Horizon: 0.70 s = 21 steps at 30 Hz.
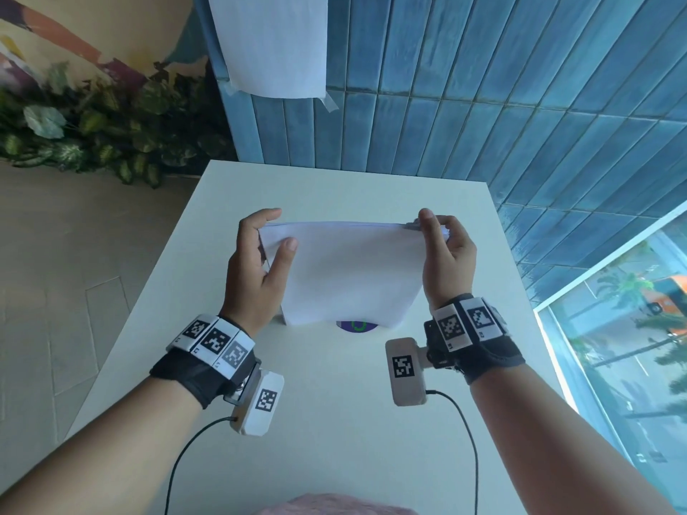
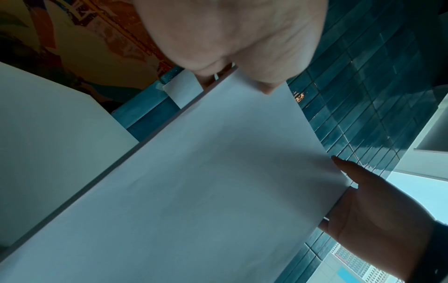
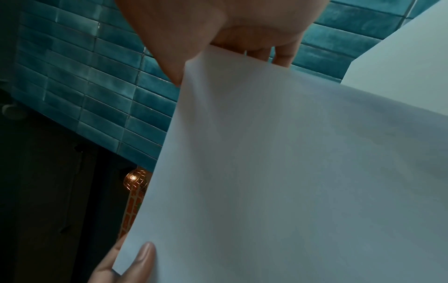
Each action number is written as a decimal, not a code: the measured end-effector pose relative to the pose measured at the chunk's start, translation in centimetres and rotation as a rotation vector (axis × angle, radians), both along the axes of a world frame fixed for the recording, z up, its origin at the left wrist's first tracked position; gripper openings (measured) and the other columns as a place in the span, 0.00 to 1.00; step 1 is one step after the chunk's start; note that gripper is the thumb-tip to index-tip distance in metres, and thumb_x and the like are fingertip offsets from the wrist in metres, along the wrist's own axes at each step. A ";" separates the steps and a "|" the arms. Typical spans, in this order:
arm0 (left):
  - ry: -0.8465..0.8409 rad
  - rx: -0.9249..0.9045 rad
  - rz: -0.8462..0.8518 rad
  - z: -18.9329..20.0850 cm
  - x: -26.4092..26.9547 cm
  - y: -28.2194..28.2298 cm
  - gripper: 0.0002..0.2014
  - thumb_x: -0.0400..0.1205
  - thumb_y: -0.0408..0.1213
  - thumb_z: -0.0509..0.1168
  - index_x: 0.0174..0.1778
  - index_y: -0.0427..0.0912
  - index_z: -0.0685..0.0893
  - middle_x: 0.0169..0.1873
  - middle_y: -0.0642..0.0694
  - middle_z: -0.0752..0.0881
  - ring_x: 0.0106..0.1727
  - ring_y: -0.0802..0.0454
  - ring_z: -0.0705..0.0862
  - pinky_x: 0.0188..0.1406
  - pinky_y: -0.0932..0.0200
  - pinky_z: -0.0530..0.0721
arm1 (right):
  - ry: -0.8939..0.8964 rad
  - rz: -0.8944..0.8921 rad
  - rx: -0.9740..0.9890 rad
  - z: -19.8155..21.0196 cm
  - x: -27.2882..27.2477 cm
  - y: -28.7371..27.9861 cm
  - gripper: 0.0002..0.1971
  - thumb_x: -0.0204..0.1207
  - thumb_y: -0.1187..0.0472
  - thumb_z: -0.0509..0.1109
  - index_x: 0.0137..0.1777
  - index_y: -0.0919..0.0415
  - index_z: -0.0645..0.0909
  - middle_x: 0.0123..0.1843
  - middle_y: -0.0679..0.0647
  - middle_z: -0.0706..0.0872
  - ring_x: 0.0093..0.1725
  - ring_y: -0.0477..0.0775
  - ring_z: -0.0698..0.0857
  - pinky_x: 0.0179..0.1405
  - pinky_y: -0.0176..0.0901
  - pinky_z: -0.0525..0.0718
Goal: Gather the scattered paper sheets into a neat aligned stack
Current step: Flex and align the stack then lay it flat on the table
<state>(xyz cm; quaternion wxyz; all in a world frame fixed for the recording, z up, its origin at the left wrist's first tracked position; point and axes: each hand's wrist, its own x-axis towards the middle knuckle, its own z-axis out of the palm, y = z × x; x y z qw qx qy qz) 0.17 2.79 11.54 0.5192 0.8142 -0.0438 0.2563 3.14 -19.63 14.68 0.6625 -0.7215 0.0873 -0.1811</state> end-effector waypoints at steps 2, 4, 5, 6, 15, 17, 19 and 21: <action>0.017 -0.005 -0.015 -0.3 0.1 0.1 0.18 0.83 0.44 0.61 0.69 0.59 0.68 0.44 0.33 0.80 0.41 0.34 0.80 0.46 0.40 0.83 | -0.016 0.008 0.014 0.0 0.2 -0.1 0.16 0.75 0.46 0.65 0.45 0.60 0.83 0.40 0.49 0.86 0.42 0.40 0.81 0.46 0.33 0.75; 0.035 -0.016 -0.032 -0.3 0.2 -0.2 0.21 0.84 0.41 0.59 0.74 0.46 0.66 0.48 0.42 0.77 0.43 0.44 0.79 0.50 0.50 0.80 | -0.023 0.028 0.012 -0.2 0.3 -0.1 0.13 0.77 0.47 0.64 0.41 0.57 0.81 0.40 0.46 0.86 0.43 0.43 0.82 0.47 0.37 0.76; 0.039 -0.026 -0.039 -0.4 0.3 -0.3 0.22 0.85 0.40 0.58 0.75 0.41 0.65 0.48 0.45 0.75 0.45 0.48 0.78 0.52 0.54 0.78 | -0.027 0.031 -0.001 -0.4 0.4 -0.1 0.14 0.79 0.47 0.63 0.39 0.55 0.80 0.38 0.47 0.85 0.42 0.45 0.81 0.45 0.40 0.75; 0.047 -0.038 -0.046 -0.5 0.4 -0.3 0.22 0.85 0.39 0.57 0.75 0.39 0.64 0.49 0.45 0.75 0.46 0.50 0.79 0.54 0.55 0.78 | -0.037 0.028 -0.019 -0.5 0.4 0.0 0.14 0.79 0.46 0.62 0.38 0.54 0.78 0.37 0.48 0.83 0.40 0.47 0.79 0.45 0.42 0.75; 0.222 -0.211 -0.100 -0.9 -0.2 -0.4 0.12 0.82 0.40 0.57 0.60 0.43 0.70 0.52 0.49 0.85 0.54 0.54 0.85 0.57 0.57 0.81 | 0.080 0.327 0.086 -3.9 -0.8 -1.6 0.24 0.65 0.61 0.77 0.61 0.60 0.74 0.57 0.58 0.86 0.53 0.53 0.87 0.49 0.44 0.86; 0.243 -0.210 -0.083 -1.5 -0.2 -0.6 0.12 0.82 0.41 0.57 0.57 0.39 0.68 0.54 0.46 0.84 0.56 0.46 0.84 0.58 0.54 0.81 | 0.111 0.302 -0.038 -4.7 -0.9 -1.6 0.19 0.70 0.63 0.76 0.60 0.61 0.78 0.53 0.54 0.89 0.50 0.46 0.88 0.47 0.41 0.84; 0.246 -0.199 -0.059 -2.1 -0.1 -0.9 0.10 0.83 0.39 0.57 0.55 0.38 0.67 0.54 0.42 0.83 0.55 0.44 0.83 0.56 0.56 0.80 | 0.108 0.259 -0.076 -5.2 -0.8 -1.5 0.13 0.73 0.64 0.74 0.57 0.62 0.80 0.48 0.51 0.88 0.43 0.39 0.86 0.44 0.37 0.81; 0.231 -0.196 -0.048 -2.1 0.1 -1.2 0.08 0.85 0.36 0.57 0.54 0.36 0.66 0.53 0.40 0.83 0.51 0.47 0.82 0.54 0.62 0.80 | 0.080 0.224 -0.090 -5.3 -0.7 -1.2 0.11 0.74 0.64 0.72 0.56 0.60 0.80 0.47 0.51 0.87 0.41 0.37 0.85 0.41 0.32 0.80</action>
